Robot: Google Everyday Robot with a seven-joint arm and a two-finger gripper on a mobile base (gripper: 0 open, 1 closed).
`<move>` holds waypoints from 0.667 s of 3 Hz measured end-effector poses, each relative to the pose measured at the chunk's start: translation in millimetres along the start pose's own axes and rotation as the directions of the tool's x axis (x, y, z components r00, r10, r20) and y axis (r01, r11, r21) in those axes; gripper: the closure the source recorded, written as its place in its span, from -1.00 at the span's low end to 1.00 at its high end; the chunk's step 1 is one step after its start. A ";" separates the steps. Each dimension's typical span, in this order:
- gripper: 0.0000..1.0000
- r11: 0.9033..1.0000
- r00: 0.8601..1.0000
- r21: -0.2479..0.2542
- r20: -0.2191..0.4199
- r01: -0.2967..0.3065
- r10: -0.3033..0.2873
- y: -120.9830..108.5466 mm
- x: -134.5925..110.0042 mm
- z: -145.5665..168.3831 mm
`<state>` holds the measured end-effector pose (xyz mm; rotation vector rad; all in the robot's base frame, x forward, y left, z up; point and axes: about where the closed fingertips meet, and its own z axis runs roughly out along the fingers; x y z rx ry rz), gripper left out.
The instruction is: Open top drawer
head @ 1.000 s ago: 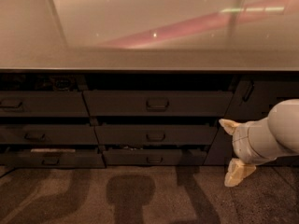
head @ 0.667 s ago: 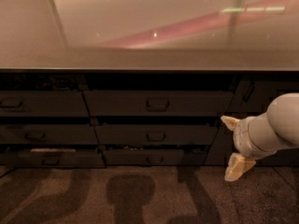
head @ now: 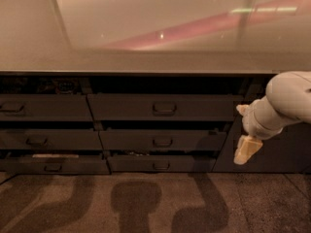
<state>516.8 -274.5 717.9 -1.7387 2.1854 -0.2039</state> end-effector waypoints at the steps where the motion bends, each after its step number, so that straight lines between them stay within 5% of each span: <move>1: -1.00 0.999 0.999 -0.018 -0.038 -0.032 0.032 -36.6 1.9 8.9; 2: -1.00 0.999 0.999 -0.018 -0.038 -0.032 0.032 -36.6 1.9 8.9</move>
Offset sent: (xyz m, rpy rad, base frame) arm 0.0292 -0.0091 0.0004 -0.0193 0.0303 -0.0349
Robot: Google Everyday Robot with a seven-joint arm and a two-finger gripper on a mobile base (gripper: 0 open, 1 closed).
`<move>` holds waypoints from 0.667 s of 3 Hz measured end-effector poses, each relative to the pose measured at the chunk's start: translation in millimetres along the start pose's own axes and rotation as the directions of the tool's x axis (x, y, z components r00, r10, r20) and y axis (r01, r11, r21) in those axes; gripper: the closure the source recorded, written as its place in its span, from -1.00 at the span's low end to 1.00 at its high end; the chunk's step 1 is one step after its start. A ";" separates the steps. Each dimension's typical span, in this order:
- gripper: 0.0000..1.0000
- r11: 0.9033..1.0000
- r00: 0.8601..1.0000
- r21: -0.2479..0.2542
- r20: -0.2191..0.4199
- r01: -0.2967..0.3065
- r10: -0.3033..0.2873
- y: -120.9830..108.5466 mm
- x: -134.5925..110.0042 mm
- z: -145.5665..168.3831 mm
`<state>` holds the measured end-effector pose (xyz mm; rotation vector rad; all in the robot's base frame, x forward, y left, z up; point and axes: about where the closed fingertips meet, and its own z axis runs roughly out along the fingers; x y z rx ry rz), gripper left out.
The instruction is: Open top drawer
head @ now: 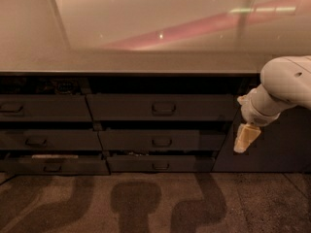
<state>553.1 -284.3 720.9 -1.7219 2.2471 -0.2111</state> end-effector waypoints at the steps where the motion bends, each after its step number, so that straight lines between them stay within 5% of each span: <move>1: -1.00 0.999 0.998 -0.043 0.059 0.031 -0.029 1.9 -2.6 3.0; 2: -1.00 0.985 0.982 -0.126 0.165 0.115 -0.094 7.7 -11.1 9.1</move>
Offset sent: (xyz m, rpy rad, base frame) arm -0.0057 0.0218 -0.0106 0.2458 0.1408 0.3236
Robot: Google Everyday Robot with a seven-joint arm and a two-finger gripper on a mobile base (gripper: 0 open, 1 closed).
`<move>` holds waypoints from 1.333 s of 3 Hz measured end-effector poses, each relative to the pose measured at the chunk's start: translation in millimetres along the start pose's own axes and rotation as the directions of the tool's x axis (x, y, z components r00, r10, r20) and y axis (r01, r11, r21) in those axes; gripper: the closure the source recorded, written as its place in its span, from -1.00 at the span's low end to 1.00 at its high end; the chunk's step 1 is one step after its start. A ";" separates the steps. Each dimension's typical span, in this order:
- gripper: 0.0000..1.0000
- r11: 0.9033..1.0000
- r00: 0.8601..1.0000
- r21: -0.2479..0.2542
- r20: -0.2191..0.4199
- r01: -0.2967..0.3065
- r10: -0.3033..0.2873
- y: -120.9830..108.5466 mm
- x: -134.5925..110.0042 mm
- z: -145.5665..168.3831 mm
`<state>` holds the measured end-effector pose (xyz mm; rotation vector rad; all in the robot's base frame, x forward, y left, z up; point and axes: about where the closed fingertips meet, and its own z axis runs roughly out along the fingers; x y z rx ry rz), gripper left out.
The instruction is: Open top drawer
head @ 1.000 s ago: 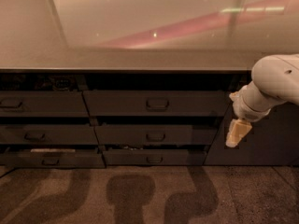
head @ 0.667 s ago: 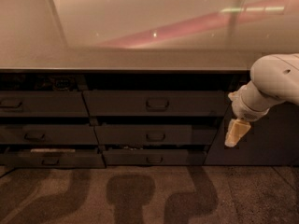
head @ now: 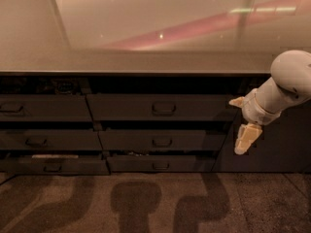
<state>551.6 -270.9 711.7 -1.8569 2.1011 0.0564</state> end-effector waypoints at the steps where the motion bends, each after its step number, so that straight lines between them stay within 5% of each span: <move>1: -1.00 1.000 1.000 -0.008 0.005 0.028 -0.028 0.8 -1.7 0.5; 2: -1.00 1.000 1.000 -0.008 0.005 0.027 -0.027 0.7 -1.6 0.6; 4: -1.00 0.995 0.996 0.050 -0.006 -0.090 0.091 -44.6 24.0 6.9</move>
Offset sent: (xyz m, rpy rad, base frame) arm -0.0006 0.0020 0.0005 0.0007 0.0002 0.0360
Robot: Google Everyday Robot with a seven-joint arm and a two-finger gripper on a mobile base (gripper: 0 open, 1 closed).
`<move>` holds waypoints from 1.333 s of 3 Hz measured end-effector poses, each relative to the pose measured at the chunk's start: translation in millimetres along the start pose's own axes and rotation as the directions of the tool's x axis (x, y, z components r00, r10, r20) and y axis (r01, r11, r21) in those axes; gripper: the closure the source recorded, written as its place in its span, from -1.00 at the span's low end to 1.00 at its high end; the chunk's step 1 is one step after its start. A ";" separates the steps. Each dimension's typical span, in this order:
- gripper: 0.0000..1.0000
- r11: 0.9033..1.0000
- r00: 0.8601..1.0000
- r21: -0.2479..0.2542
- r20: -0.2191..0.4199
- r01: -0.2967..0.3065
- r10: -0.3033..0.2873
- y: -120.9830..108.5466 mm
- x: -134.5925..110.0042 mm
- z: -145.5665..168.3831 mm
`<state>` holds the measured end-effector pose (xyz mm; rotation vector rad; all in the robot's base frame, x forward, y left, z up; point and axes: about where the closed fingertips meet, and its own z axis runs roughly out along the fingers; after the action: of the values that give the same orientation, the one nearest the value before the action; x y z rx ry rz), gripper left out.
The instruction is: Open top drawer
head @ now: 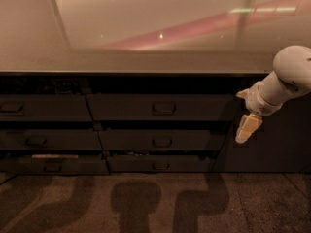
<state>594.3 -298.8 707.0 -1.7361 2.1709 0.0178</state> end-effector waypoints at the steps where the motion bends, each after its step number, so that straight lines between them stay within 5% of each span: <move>1: -1.00 1.000 1.000 -0.001 0.000 0.000 0.000 0.1 -0.1 0.6; 2: -1.00 0.998 0.996 -0.021 -0.063 0.061 -0.062 6.0 -33.7 16.0; 3: -1.00 0.986 0.975 -0.047 -0.150 0.158 -0.164 21.4 -79.0 36.6; 4: -1.00 0.986 0.975 -0.047 -0.150 0.158 -0.164 21.4 -79.0 36.6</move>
Offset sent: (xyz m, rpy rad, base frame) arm 0.0150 0.1041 -0.0115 -0.2191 0.0498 0.1402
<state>598.1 -210.7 690.8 -1.9882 2.1382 -0.1239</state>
